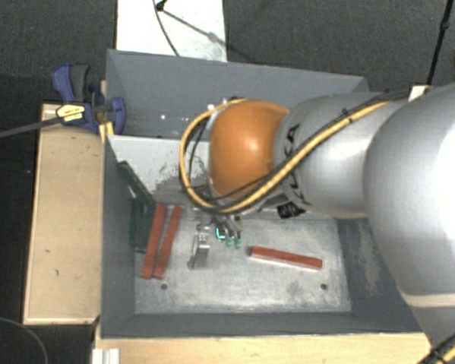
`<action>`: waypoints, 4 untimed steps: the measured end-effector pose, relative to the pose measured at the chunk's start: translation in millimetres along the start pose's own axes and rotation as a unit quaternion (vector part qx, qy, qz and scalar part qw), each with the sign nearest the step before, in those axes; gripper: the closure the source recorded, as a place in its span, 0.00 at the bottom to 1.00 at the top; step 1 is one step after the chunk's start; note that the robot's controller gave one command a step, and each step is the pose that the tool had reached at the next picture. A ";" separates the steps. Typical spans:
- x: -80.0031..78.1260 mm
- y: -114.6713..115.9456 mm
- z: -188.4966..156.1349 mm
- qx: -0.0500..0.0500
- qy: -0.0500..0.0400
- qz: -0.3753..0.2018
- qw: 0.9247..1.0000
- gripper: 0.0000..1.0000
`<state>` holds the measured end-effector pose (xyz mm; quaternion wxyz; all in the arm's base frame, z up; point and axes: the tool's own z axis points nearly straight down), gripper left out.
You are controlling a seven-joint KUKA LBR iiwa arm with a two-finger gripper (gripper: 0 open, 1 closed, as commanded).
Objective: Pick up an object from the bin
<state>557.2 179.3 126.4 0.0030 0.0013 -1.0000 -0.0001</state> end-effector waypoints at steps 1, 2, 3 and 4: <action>-28.4 60.0 58.3 0.000 -0.003 -0.006 1.000 0.00; 3.5 40.6 55.9 0.001 -0.003 -0.280 0.960 0.00; 3.0 40.6 55.4 0.001 -0.004 -0.277 0.961 1.00; -0.9 38.5 -97.4 0.000 -0.009 -0.293 0.956 1.00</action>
Offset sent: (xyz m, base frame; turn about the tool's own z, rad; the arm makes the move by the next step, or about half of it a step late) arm 0.0277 0.0572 -0.0564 -0.0075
